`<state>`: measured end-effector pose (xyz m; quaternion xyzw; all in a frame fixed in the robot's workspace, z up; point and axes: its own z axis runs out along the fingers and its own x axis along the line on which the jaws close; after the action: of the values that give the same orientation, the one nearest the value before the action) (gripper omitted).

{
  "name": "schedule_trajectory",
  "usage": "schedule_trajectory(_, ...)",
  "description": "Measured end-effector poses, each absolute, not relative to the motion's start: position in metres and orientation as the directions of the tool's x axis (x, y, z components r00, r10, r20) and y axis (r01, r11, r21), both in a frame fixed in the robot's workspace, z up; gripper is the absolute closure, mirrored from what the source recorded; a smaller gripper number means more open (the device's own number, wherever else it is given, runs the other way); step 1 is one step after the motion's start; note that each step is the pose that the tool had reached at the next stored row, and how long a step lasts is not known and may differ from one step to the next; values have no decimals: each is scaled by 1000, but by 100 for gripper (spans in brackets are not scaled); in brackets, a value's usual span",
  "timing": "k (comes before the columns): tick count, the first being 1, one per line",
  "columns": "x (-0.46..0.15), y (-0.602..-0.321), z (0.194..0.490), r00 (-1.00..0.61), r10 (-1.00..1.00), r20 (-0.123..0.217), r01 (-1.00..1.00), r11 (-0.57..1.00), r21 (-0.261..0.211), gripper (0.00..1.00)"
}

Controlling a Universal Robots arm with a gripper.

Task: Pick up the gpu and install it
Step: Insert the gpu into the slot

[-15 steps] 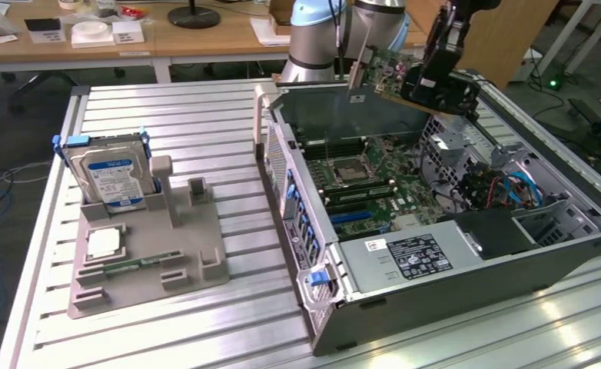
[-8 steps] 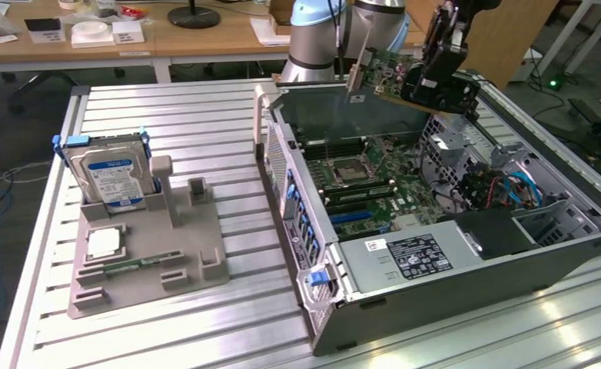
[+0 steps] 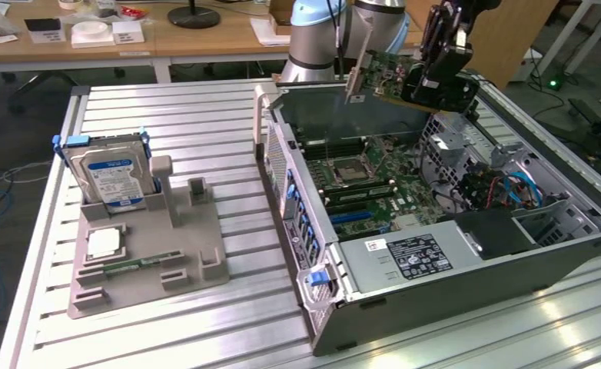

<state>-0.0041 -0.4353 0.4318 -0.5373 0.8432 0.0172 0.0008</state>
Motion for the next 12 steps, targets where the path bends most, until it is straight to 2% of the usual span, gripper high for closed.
schedule_trajectory(12, -4, -436, 432, -322, -947, -25, -947, 321, 16, 72)
